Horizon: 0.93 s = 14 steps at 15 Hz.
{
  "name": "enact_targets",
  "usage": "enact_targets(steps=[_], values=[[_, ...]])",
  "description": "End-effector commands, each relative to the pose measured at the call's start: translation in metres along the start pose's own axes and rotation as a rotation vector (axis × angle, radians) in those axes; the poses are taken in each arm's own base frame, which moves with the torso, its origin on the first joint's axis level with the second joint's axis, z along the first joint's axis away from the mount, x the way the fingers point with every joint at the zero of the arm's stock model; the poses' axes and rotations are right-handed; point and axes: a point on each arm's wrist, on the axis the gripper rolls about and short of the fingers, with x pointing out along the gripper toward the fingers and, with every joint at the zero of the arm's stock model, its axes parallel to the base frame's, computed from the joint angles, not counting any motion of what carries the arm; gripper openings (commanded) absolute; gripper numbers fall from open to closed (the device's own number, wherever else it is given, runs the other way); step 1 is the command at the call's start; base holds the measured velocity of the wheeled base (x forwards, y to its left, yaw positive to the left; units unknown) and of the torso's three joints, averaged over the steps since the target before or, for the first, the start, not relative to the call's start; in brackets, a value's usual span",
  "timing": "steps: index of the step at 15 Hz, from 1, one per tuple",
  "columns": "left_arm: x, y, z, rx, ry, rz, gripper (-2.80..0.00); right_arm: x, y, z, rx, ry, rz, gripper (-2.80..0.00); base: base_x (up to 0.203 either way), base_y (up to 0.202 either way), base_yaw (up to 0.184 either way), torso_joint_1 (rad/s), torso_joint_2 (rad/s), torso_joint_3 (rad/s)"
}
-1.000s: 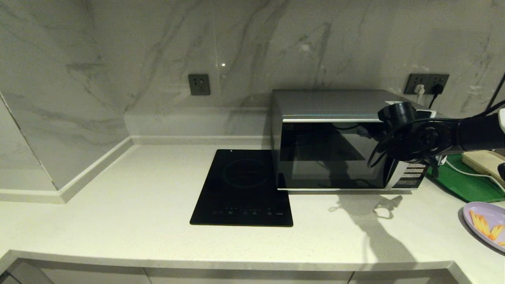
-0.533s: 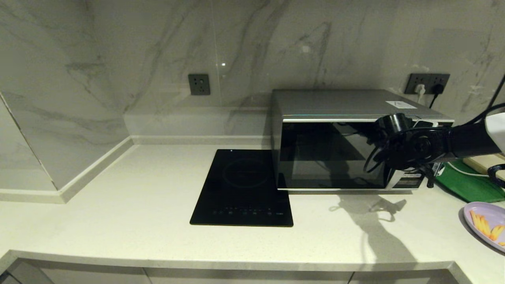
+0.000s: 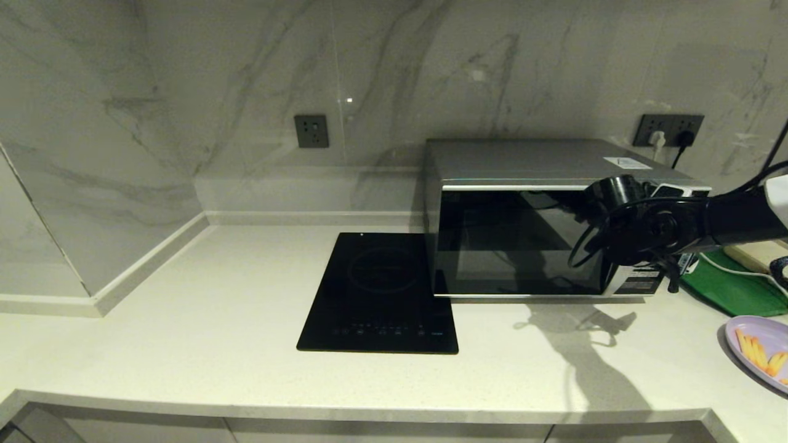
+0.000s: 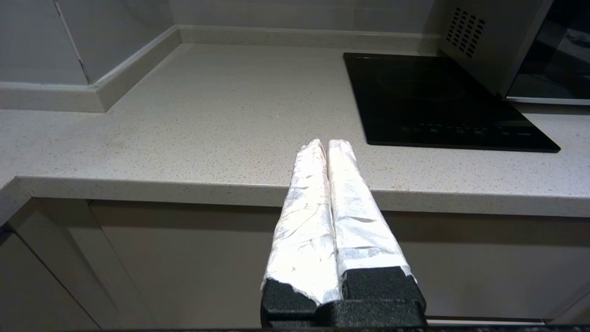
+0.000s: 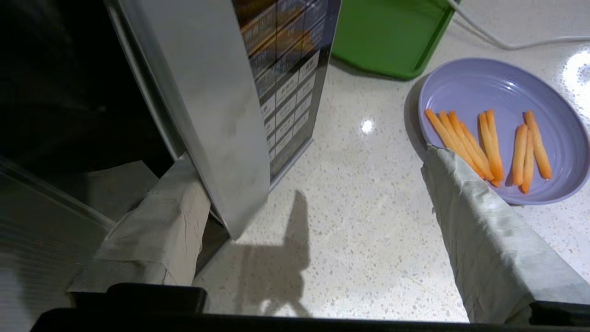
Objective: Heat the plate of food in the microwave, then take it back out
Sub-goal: Open the microwave oven
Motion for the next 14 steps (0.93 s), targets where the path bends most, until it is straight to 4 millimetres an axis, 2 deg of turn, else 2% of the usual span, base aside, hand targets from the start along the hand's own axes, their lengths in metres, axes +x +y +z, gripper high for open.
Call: enact_targets(steps=[1,4,7,10,13,14], values=[[0.000,0.000,0.000,-0.001,-0.002,0.001,-2.80,-0.013,-0.021,0.013,0.041,-0.019,-0.016,0.00,0.000,0.000,0.000,0.000,0.00,0.000],[0.000,0.000,0.000,-0.001,-0.002,0.001,-2.80,-0.030,-0.054,0.017,0.053,-0.016,-0.021,0.00,0.000,0.000,0.000,0.000,0.00,0.000],[0.000,0.000,0.000,-0.001,-0.002,0.001,-2.80,-0.038,-0.064,0.002,0.020,0.015,0.001,0.00,0.000,0.000,0.000,0.000,0.00,0.000],[0.000,0.000,0.000,-0.001,-0.001,0.001,-2.80,-0.080,-0.071,-0.020,-0.144,0.109,0.206,0.00,0.000,0.000,0.000,0.000,0.00,0.000],[0.000,0.000,0.000,-0.001,-0.001,0.001,-2.80,-0.136,-0.088,-0.022,-0.268,0.136,0.482,0.00,0.000,0.000,0.000,0.000,0.00,0.000],[0.000,0.000,0.000,-0.001,-0.001,0.000,-2.80,-0.153,-0.097,-0.021,-0.296,0.131,0.564,-2.80,0.000,0.000,0.000,0.000,0.00,0.000]])
